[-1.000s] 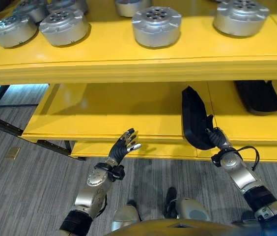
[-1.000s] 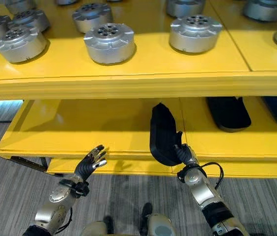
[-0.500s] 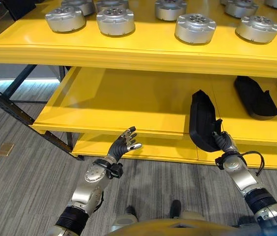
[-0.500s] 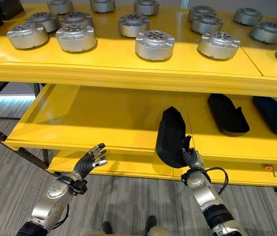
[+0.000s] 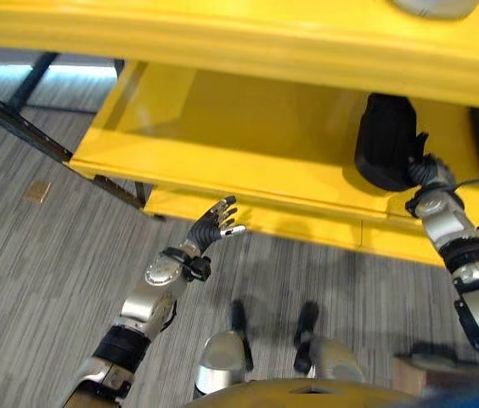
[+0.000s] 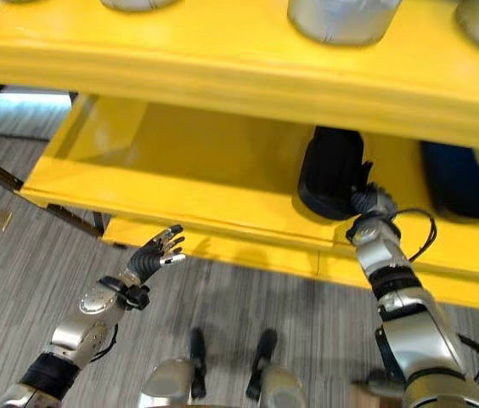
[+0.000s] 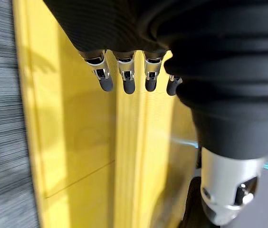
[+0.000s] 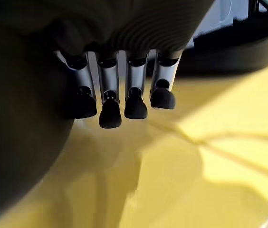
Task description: Move parts from the plastic box to the shelf.
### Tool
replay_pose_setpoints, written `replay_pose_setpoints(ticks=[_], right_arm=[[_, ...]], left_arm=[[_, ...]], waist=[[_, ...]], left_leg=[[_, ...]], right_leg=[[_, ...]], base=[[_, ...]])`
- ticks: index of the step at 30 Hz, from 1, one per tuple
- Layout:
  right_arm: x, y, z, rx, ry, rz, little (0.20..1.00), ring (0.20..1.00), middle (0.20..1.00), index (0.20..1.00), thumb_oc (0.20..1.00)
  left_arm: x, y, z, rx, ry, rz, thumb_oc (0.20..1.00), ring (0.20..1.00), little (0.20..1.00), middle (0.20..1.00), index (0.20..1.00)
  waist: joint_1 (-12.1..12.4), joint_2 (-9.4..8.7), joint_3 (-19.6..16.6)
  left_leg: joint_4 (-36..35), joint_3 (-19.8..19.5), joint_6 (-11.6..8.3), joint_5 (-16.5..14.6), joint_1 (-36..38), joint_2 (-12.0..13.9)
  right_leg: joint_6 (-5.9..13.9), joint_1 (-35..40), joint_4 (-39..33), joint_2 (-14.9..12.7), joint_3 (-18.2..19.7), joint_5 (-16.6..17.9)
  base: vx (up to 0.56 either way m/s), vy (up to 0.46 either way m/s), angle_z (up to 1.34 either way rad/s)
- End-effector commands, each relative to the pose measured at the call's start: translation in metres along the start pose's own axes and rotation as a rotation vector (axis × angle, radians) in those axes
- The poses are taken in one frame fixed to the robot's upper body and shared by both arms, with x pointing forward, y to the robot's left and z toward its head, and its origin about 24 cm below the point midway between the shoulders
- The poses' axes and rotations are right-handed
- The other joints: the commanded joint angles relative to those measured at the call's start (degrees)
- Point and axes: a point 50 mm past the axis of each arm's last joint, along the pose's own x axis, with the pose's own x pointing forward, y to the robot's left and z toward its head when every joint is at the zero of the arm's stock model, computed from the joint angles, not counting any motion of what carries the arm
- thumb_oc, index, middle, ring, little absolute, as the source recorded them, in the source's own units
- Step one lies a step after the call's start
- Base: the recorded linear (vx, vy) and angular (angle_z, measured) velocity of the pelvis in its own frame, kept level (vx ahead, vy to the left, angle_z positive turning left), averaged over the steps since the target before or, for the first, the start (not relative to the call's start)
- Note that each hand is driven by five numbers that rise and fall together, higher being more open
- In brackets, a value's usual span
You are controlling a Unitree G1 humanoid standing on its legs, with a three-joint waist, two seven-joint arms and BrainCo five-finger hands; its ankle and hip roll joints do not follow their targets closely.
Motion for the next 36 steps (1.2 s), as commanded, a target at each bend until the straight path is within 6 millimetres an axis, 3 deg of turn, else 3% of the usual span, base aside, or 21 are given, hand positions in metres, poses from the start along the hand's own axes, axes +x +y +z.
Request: replay_pose_setpoints(ticks=[1,13,26,32,36], right_arm=[[0.010,-0.036,0.027,-0.053,-0.107,-0.126,0.200,0.200,0.200,0.200,0.200],[0.023,-0.079,0.034,-0.262,-0.079,-0.264,0.200,0.200,0.200,0.200,0.200],[0.024,-0.128,0.047,-0.502,-0.096,-0.473,0.200,0.200,0.200,0.200,0.200],[0.024,-0.153,0.049,-0.484,-0.061,-0.530,0.200,0.200,0.200,0.200,0.200],[0.023,-0.157,0.050,-0.456,-0.045,-0.537,0.200,0.200,0.200,0.200,0.200]], left_arm=[[0.000,-0.010,0.011,-0.015,-0.108,-0.032,1.000,1.000,1.000,1.000,1.000],[0.006,-0.016,0.026,-0.030,-0.188,-0.040,1.000,1.000,1.000,1.000,1.000],[-0.002,-0.009,0.019,0.019,-0.156,-0.048,1.000,1.000,1.000,1.000,1.000],[-0.008,-0.006,0.016,0.033,-0.142,-0.049,1.000,1.000,1.000,1.000,1.000],[-0.008,-0.007,0.016,0.028,-0.141,-0.051,1.000,1.000,1.000,1.000,1.000]], waist=[[0.6,-0.37,-2.1],[1.8,2.36,4.4],[2.8,1.85,5.7],[3.3,2.12,6.3],[3.4,2.44,6.5]], left_leg=[[1.6,-4.0,-0.52,2.6,-2.4,0.5],[6.3,-6.2,0.11,2.7,-10.7,-0.5],[6.2,-6.0,0.24,3.2,-11.4,-0.1],[6.3,-6.3,-0.30,3.8,-12.1,0.3],[6.5,-6.4,-0.55,3.9,-12.4,0.5]], right_leg=[[3.94,-1.1,10.5,-2.8,0.3,-4.8],[3.09,-10.6,18.0,-3.2,1.2,-6.5],[3.41,-11.1,18.2,-2.5,2.0,-6.2],[3.16,-11.5,18.8,-2.3,1.7,-6.6],[2.96,-11.9,19.4,-2.4,1.5,-7.0]], base=[[-0.14,-0.005,-0.06],[-0.10,0.000,-0.03],[-0.02,-0.044,0.00],[0.01,-0.061,0.00],[0.00,-0.008,0.00]])
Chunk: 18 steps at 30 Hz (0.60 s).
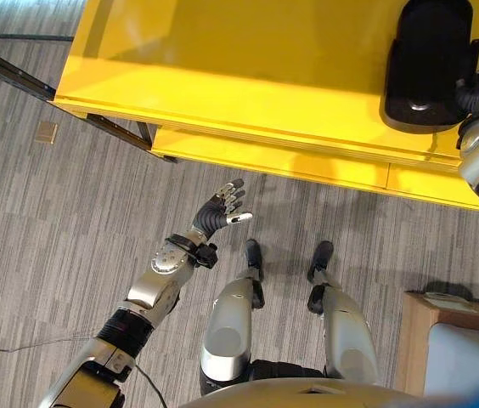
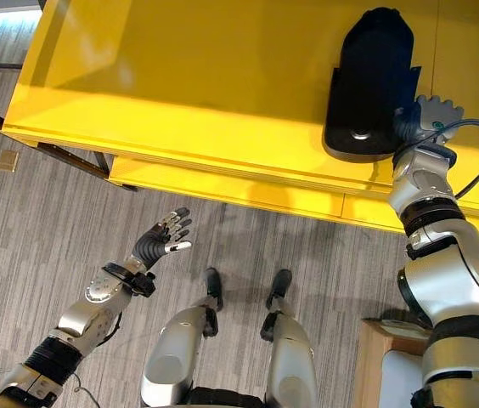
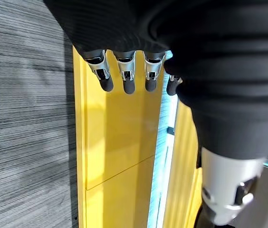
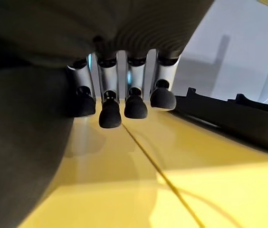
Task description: Move parts from the plastic box to the shelf.
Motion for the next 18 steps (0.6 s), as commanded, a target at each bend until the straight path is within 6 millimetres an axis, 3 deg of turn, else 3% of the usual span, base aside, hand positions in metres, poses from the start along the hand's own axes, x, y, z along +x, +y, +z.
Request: replay_pose_setpoints(ticks=[1,6,7,9,10,18], right_arm=[[0.018,-0.054,-0.015,-0.042,0.064,-0.173,0.200,0.200,0.200,0.200,0.200],[0.019,-0.058,-0.015,0.020,0.109,-0.195,0.200,0.200,0.200,0.200,0.200],[0.020,-0.062,-0.014,0.020,0.112,-0.204,0.200,0.200,0.200,0.200,0.200],[0.020,-0.063,-0.013,0.021,0.114,-0.218,0.200,0.200,0.200,0.200,0.200],[0.020,-0.063,-0.012,0.024,0.108,-0.226,0.200,0.200,0.200,0.200,0.200],[0.022,-0.079,0.000,-0.012,0.060,-0.304,0.200,0.200,0.200,0.200,0.200]], left_arm=[[-0.006,-0.005,0.013,0.015,-0.072,-0.052,1.000,1.000,1.000,1.000,1.000],[-0.006,-0.008,0.010,0.009,-0.064,-0.060,1.000,1.000,1.000,1.000,1.000],[-0.005,-0.010,0.009,0.002,-0.060,-0.066,1.000,1.000,1.000,1.000,1.000],[-0.005,-0.011,0.009,-0.001,-0.061,-0.066,1.000,1.000,1.000,1.000,1.000],[-0.006,-0.011,0.008,-0.003,-0.055,-0.066,1.000,1.000,1.000,1.000,1.000],[-0.007,-0.015,0.005,-0.003,-0.039,-0.084,1.000,1.000,1.000,1.000,1.000]], waist=[[1.6,1.45,-0.8],[1.6,2.56,-0.7],[1.6,3.02,-0.7],[1.7,3.38,-0.7],[1.5,3.27,-0.7],[1.4,4.11,-0.7]], left_leg=[[-0.1,-6.3,-2.07,3.8,-2.8,0.8],[0.8,-6.7,-2.46,4.0,-4.2,1.3],[1.3,-7.1,-3.12,2.9,-4.2,1.0],[1.3,-6.8,-2.68,4.1,-5.3,1.4],[1.7,-7.2,-3.23,2.9,-4.7,1.1],[2.8,-7.1,-3.71,2.9,-6.6,1.8]], right_leg=[[3.86,-1.7,13.1,-0.8,-0.8,-8.1],[3.40,-3.4,15.2,-1.2,-1.2,-9.1],[3.91,-4.1,17.2,-1.8,-0.8,-10.9],[3.16,-5.1,17.2,-1.7,-1.4,-9.9],[3.84,-4.9,18.4,-2.2,-0.9,-11.4],[3.22,-8.3,22.4,-3.0,-1.0,-13.1]], base=[[0.00,0.000,0.00],[0.07,-0.044,-0.03],[0.14,-0.030,-0.01],[0.06,-0.023,0.00],[0.05,-0.026,-0.01],[0.07,-0.047,0.00]])
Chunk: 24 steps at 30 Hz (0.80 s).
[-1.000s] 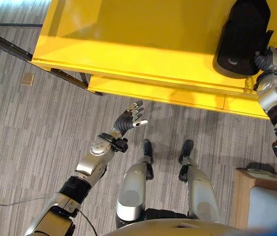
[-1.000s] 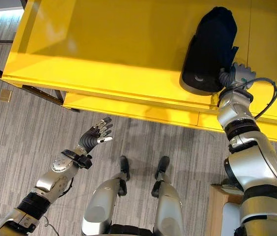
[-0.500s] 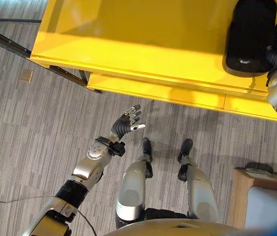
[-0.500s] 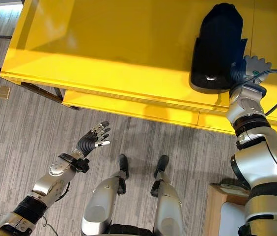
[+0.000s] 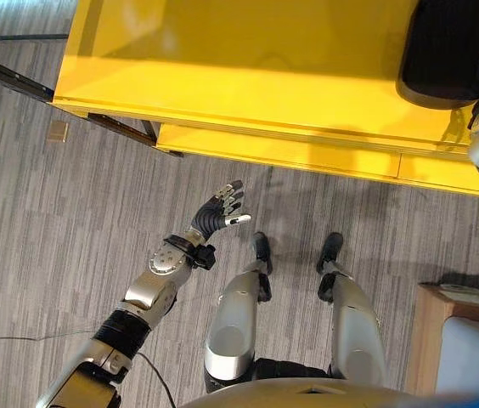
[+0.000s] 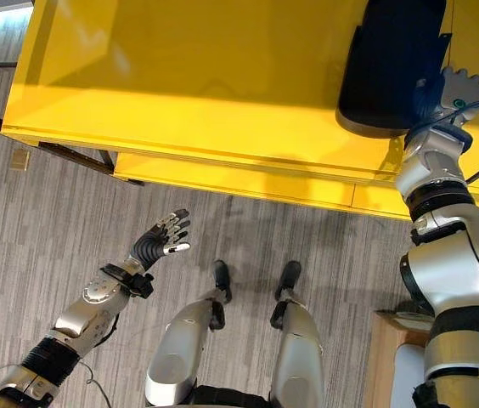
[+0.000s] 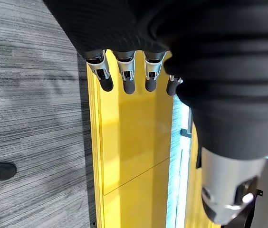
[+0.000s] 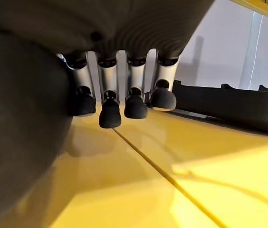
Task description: Move parts from the plastic box to the shelf.
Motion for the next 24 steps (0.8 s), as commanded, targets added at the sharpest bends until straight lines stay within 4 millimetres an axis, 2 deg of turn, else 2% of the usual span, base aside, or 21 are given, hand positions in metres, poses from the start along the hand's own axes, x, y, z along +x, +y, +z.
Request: replay_pose_setpoints(ticks=[1,11,18,19,24], right_arm=[[0.017,-0.044,0.000,-0.092,-0.019,-0.174,0.200,0.200,0.200,0.200,0.200],[0.024,-0.074,0.003,-0.160,-0.050,-0.289,0.200,0.200,0.200,0.200,0.200],[0.026,-0.083,0.002,-0.153,-0.056,-0.319,0.200,0.200,0.200,0.200,0.200],[0.025,-0.078,-0.004,-0.075,-0.006,-0.284,1.000,1.000,1.000,1.000,1.000],[0.024,-0.069,-0.011,0.004,0.066,-0.232,1.000,1.000,1.000,1.000,1.000]], left_arm=[[-0.005,-0.018,0.006,-0.019,-0.052,-0.082,1.000,1.000,1.000,1.000,1.000],[-0.011,-0.016,0.003,-0.012,-0.039,-0.093,1.000,1.000,1.000,1.000,1.000],[-0.016,-0.014,0.003,-0.012,-0.037,-0.097,1.000,1.000,1.000,1.000,1.000],[-0.018,-0.017,0.001,-0.018,-0.038,-0.113,1.000,1.000,1.000,1.000,1.000],[-0.018,-0.019,0.001,-0.024,-0.036,-0.121,1.000,1.000,1.000,1.000,1.000]], waist=[[1.5,1.21,-1.5],[1.5,1.40,-1.5],[1.4,1.21,-1.5],[1.1,1.32,-1.5],[0.8,1.60,-1.5]], left_leg=[[1.4,-7.4,-3.39,3.1,-3.7,1.4],[2.5,-7.4,-3.90,3.4,-5.3,2.5],[2.3,-7.6,-4.16,3.6,-5.5,3.0],[1.9,-7.2,-4.31,3.6,-5.0,3.3],[1.9,-7.0,-4.35,3.5,-4.4,3.3]], right_leg=[[4.23,-1.7,13.7,-1.3,-1.6,-8.5],[3.46,-4.3,17.5,-1.8,-1.8,-10.2],[3.18,-5.1,18.2,-1.6,-1.9,-10.7],[3.02,-5.2,18.2,-1.6,-1.7,-10.7],[3.00,-4.9,18.1,-1.7,-1.5,-10.8]], base=[[0.05,-0.036,0.00],[0.03,-0.051,0.02],[0.00,-0.026,0.02],[-0.02,0.015,0.04],[0.00,0.000,0.00]])
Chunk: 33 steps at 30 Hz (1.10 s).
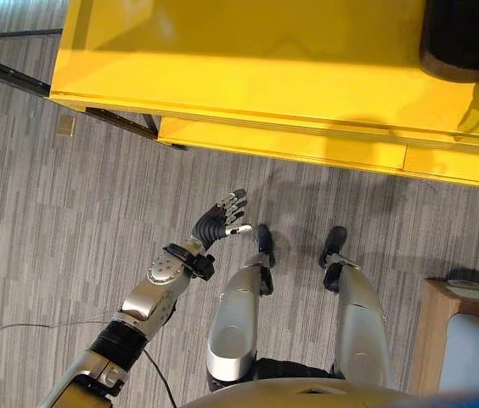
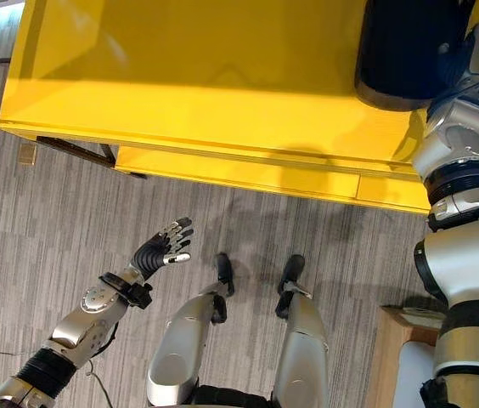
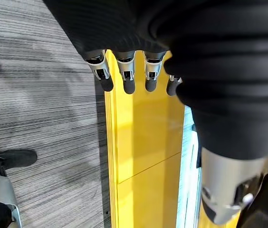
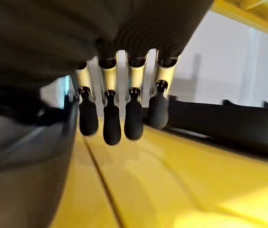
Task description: Move parts from the plastic box to the shelf.
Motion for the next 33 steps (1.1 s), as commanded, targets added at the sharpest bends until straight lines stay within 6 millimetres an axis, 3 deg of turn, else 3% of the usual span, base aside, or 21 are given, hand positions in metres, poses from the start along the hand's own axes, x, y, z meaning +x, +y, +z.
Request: replay_pose_setpoints(ticks=[1,9,14,17,21,24,28,31,33], right_arm=[[0.012,-0.027,-0.010,0.025,0.052,-0.108,1.000,1.000,1.000,1.000,1.000],[0.012,-0.030,-0.003,0.085,-0.011,-0.167,1.000,1.000,1.000,1.000,1.000],[0.006,-0.046,0.016,0.286,-0.142,-0.353,1.000,1.000,1.000,1.000,1.000],[0.000,-0.054,0.026,0.398,-0.210,-0.387,1.000,1.000,1.000,1.000,1.000],[-0.022,-0.036,0.032,0.531,-0.298,-0.285,1.000,1.000,1.000,1.000,1.000],[-0.044,-0.014,0.032,0.604,-0.334,-0.179,1.000,1.000,1.000,1.000,1.000],[-0.097,0.027,0.036,0.712,-0.368,0.035,1.000,1.000,1.000,1.000,1.000],[-0.194,0.085,0.022,0.896,-0.334,0.404,1.000,1.000,1.000,1.000,1.000],[-0.212,0.092,0.017,0.933,-0.326,0.477,1.000,1.000,1.000,1.000,1.000]], left_arm=[[-0.006,-0.013,0.009,-0.004,-0.054,-0.073,1.000,1.000,1.000,1.000,1.000],[-0.004,-0.019,0.009,-0.020,-0.062,-0.089,1.000,1.000,1.000,1.000,1.000],[-0.005,-0.021,0.008,-0.036,-0.060,-0.097,1.000,1.000,1.000,1.000,1.000],[-0.008,-0.021,0.008,-0.041,-0.061,-0.098,1.000,1.000,1.000,1.000,1.000],[-0.013,-0.021,0.004,-0.049,-0.061,-0.086,1.000,1.000,1.000,1.000,1.000],[-0.016,-0.021,0.000,-0.053,-0.057,-0.073,1.000,1.000,1.000,1.000,1.000],[-0.016,-0.019,-0.004,-0.088,-0.045,-0.034,1.000,1.000,1.000,1.000,1.000],[-0.016,-0.023,-0.013,-0.141,-0.037,0.016,1.000,1.000,1.000,1.000,1.000],[-0.016,-0.025,-0.016,-0.152,-0.026,0.019,1.000,1.000,1.000,1.000,1.000]], waist=[[1.0,0.71,-1.5],[0.5,0.90,-1.5],[-0.1,0.84,-1.5],[-0.3,0.81,-2.6],[-1.5,-0.73,-4.9],[-2.6,-1.92,-6.4],[-5.0,-3.30,-9.1],[-8.8,-5.14,-12.1],[-9.3,-5.31,-12.8]], left_leg=[[0.1,-6.2,-3.38,2.9,-0.8,2.6],[-0.9,-5.9,-3.41,2.8,1.4,2.4],[-2.3,-5.9,-3.38,2.6,4.7,2.1],[-3.7,-5.5,-2.99,3.8,5.9,2.4],[-6.5,-5.4,-3.26,4.2,9.5,2.6],[-8.8,-4.7,-3.45,4.8,12.0,2.8],[-11.8,-3.5,-3.73,5.8,15.5,3.2],[-13.9,-1.9,-3.41,6.1,19.3,3.1],[-14.3,-1.4,-3.36,6.2,19.7,3.2]], right_leg=[[4.81,1.3,9.9,-0.9,-1.4,-6.8],[5.08,3.3,8.5,-0.8,-1.0,-6.5],[5.24,6.9,5.8,-0.2,-0.6,-6.1],[4.75,8.5,2.9,0.6,-0.8,-4.1],[5.21,13.2,-2.3,1.5,0.1,-2.7],[5.73,16.1,-5.8,1.8,0.6,-1.6],[6.33,20.5,-10.8,2.5,1.6,0.2],[7.18,24.6,-14.7,2.7,3.2,1.9],[7.34,25.0,-15.4,2.7,3.4,2.5]], base=[[-0.04,0.062,0.02],[-0.04,0.041,0.01],[-0.06,0.051,-0.01],[-0.06,0.045,-0.03],[0.03,0.060,0.00],[0.05,0.068,-0.02],[0.07,0.123,-0.05],[0.08,0.201,-0.13],[0.03,0.103,-0.24]])
